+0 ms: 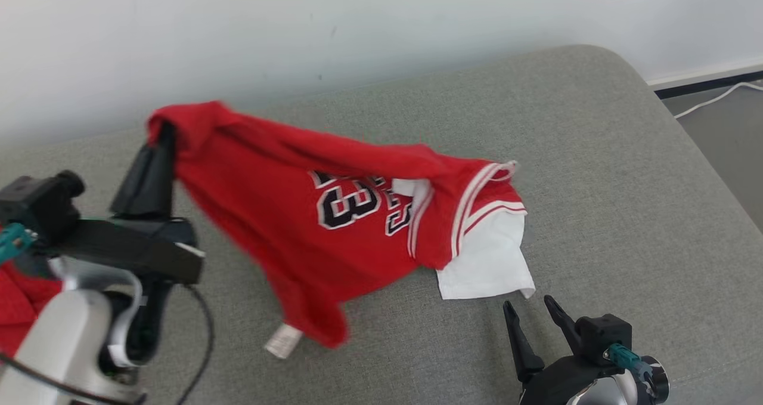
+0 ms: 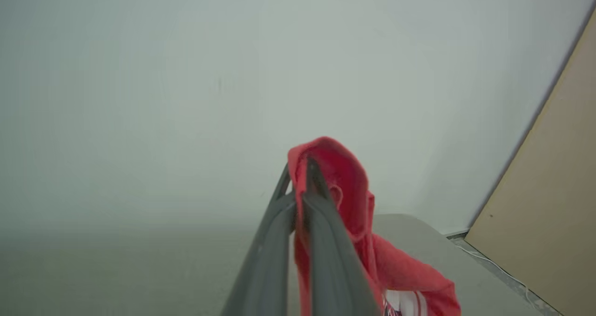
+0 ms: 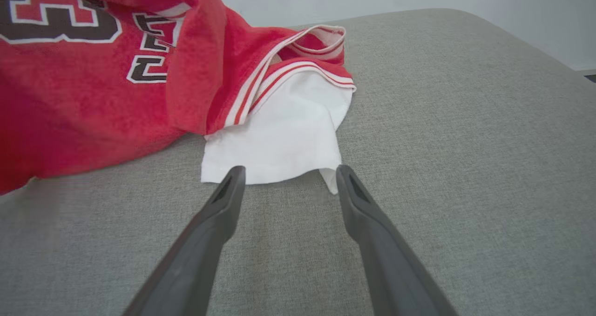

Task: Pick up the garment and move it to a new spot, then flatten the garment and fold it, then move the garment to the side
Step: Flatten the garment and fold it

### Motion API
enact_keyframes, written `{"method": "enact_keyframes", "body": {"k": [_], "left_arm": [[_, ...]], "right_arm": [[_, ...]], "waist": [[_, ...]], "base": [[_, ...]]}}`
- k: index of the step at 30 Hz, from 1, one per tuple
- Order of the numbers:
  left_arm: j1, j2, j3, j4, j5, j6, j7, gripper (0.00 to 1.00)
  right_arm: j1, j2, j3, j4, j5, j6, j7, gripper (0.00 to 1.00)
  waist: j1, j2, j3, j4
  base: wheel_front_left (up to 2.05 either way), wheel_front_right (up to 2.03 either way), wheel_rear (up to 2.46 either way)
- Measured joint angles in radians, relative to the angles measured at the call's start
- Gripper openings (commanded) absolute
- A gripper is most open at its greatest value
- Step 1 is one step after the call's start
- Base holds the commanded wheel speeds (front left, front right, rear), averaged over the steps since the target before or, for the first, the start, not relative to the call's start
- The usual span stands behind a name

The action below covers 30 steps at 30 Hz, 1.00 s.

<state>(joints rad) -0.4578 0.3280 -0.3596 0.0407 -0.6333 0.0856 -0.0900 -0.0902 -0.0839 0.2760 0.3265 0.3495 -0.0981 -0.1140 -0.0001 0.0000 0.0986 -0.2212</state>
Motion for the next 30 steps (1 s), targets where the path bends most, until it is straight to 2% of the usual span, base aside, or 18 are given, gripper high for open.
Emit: {"method": "enact_keyframes", "body": {"k": [5,6,8,9,10,11,13,14,15,16,17,25,30], "left_arm": [[-0.008,0.070,0.012,0.194,0.064,0.012,0.064,0.00],[-0.020,0.079,-0.001,0.232,0.076,0.012,0.077,0.09],[-0.048,0.089,-0.013,0.287,0.106,0.012,0.094,0.47],[-0.067,0.092,-0.020,0.309,0.119,0.012,0.102,0.58],[-0.085,0.094,-0.026,0.327,0.131,0.014,0.106,0.58],[-0.102,0.094,-0.030,0.341,0.144,0.020,0.107,0.69],[-0.132,0.095,-0.038,0.369,0.181,0.021,0.108,0.52],[-0.145,0.097,-0.040,0.385,0.197,0.024,0.108,0.50],[-0.154,0.102,-0.040,0.402,0.206,0.028,0.109,0.70],[-0.163,0.108,-0.043,0.420,0.222,0.029,0.116,0.96],[-0.168,0.112,-0.043,0.432,0.239,0.029,0.116,1.00],[-0.176,0.077,-0.061,0.472,0.295,0.037,0.093,1.00],[-0.107,0.033,-0.030,0.441,0.283,0.037,0.005,1.00]], "right_arm": [[-0.002,-0.003,0.003,-0.010,0.000,0.000,0.004,1.00],[-0.004,-0.003,0.006,-0.011,0.000,0.000,0.006,1.00],[-0.010,-0.003,0.015,-0.014,-0.001,0.000,0.010,1.00],[-0.017,-0.002,0.017,-0.016,-0.001,0.000,0.010,1.00],[-0.024,-0.002,0.018,-0.018,-0.001,0.001,0.010,1.00],[-0.030,-0.002,0.018,-0.022,-0.001,0.001,0.010,1.00],[-0.043,-0.003,0.021,-0.023,-0.002,0.002,0.017,1.00],[-0.048,-0.003,0.024,-0.023,-0.005,0.002,0.018,1.00],[-0.051,-0.002,0.028,-0.022,-0.007,0.003,0.019,1.00],[-0.053,-0.002,0.029,-0.022,-0.007,0.005,0.019,1.00],[-0.057,-0.002,0.030,-0.021,-0.007,0.007,0.019,1.00],[-0.059,-0.012,0.015,-0.015,-0.007,0.007,0.023,1.00],[-0.051,-0.019,-0.036,-0.023,0.001,0.000,-0.004,1.00]], "waist": [[0.0000,0.0000,0.016,-0.005],[0.0000,0.0000,0.020,-0.006],[0.0001,0.0000,0.029,-0.008],[0.0002,0.0000,0.034,-0.010],[0.0002,0.0000,0.039,-0.012],[0.0001,0.0000,0.045,-0.014],[0.0002,0.0000,0.055,-0.018],[0.0002,0.0000,0.060,-0.021],[0.0003,0.0001,0.063,-0.025],[0.0002,0.0000,0.067,-0.028],[0.0002,0.0001,0.071,-0.032],[0.0002,0.0000,0.087,-0.040],[0.0002,0.0001,0.079,-0.020]], "base": [[0.00,0.00,0.00],[0.00,0.00,0.00],[0.00,0.00,0.00],[0.00,0.00,0.00],[0.00,0.00,0.00],[0.00,0.00,0.00],[0.00,0.00,0.00],[0.00,0.00,0.00],[0.00,0.00,0.00],[0.00,0.00,0.00],[0.00,0.00,0.00],[0.00,0.00,0.00],[0.00,0.00,0.00]]}}
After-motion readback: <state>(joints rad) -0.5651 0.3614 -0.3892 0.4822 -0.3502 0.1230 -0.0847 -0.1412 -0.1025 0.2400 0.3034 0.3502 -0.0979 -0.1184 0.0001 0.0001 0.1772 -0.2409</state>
